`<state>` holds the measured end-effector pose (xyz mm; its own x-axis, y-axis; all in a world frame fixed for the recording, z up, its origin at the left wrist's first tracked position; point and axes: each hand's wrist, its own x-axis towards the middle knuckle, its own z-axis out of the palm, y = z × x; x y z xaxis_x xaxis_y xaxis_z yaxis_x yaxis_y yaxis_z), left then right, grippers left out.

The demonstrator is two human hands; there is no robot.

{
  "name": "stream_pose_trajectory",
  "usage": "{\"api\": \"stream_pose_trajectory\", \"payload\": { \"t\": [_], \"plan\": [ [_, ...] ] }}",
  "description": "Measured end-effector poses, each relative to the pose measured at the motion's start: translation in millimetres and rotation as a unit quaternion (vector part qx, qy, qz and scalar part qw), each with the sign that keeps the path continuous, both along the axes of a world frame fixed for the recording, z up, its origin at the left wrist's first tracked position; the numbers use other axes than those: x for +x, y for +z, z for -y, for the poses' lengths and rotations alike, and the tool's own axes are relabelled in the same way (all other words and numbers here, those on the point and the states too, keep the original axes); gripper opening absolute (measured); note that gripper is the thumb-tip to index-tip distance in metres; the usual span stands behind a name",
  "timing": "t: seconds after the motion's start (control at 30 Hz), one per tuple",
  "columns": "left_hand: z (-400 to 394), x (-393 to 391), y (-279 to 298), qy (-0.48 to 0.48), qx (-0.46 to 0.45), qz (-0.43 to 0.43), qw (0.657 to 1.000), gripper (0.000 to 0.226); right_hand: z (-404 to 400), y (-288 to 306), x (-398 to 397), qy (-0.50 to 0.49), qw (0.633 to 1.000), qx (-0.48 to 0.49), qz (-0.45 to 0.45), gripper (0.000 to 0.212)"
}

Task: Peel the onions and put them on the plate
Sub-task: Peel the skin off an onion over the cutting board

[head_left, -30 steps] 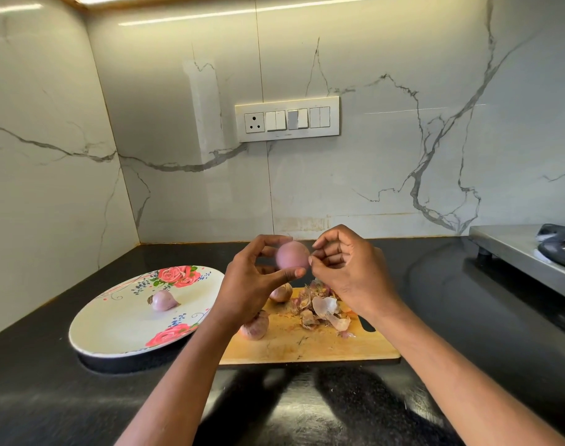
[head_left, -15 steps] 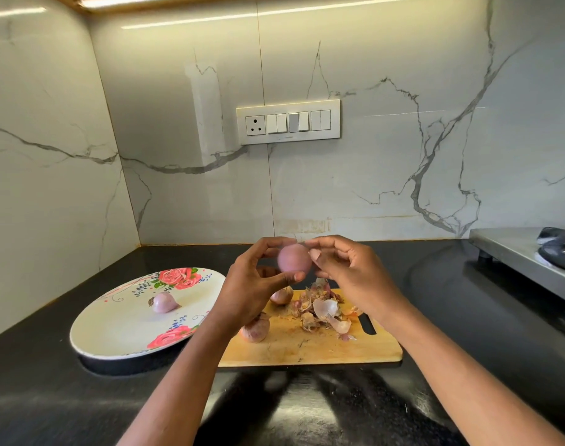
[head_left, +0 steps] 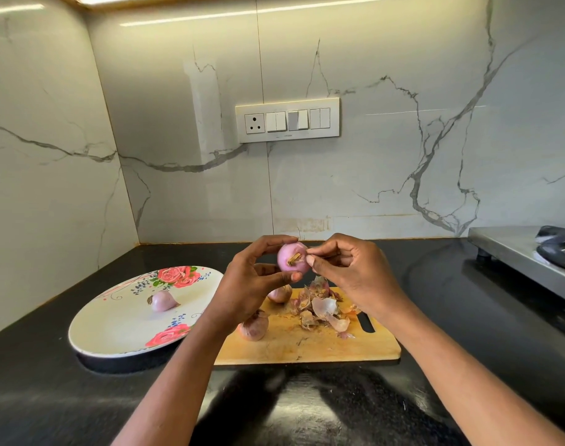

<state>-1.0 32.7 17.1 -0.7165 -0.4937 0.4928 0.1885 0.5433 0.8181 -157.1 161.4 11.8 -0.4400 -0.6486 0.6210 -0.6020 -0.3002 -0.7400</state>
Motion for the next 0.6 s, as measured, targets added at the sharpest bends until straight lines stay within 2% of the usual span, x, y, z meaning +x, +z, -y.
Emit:
{"api": "stream_pose_trajectory", "payload": {
  "t": [0.23,0.37,0.6],
  "plan": [
    [0.7,-0.2,-0.7,-0.005,0.004,0.002,1.000,0.050,2.1,-2.3,3.8,-0.018,1.000,-0.013,0.010,0.011],
    [0.0,-0.1,-0.5,-0.009,0.003,0.002,1.000,0.051,2.9,-4.1,3.3,-0.065,0.998,-0.027,-0.001,0.015],
    [-2.8,1.0,1.9,-0.035,0.054,-0.005,0.998,0.054,1.2,-1.6,-1.0,-0.069,0.997,0.020,0.013,0.017]
  ]
}}
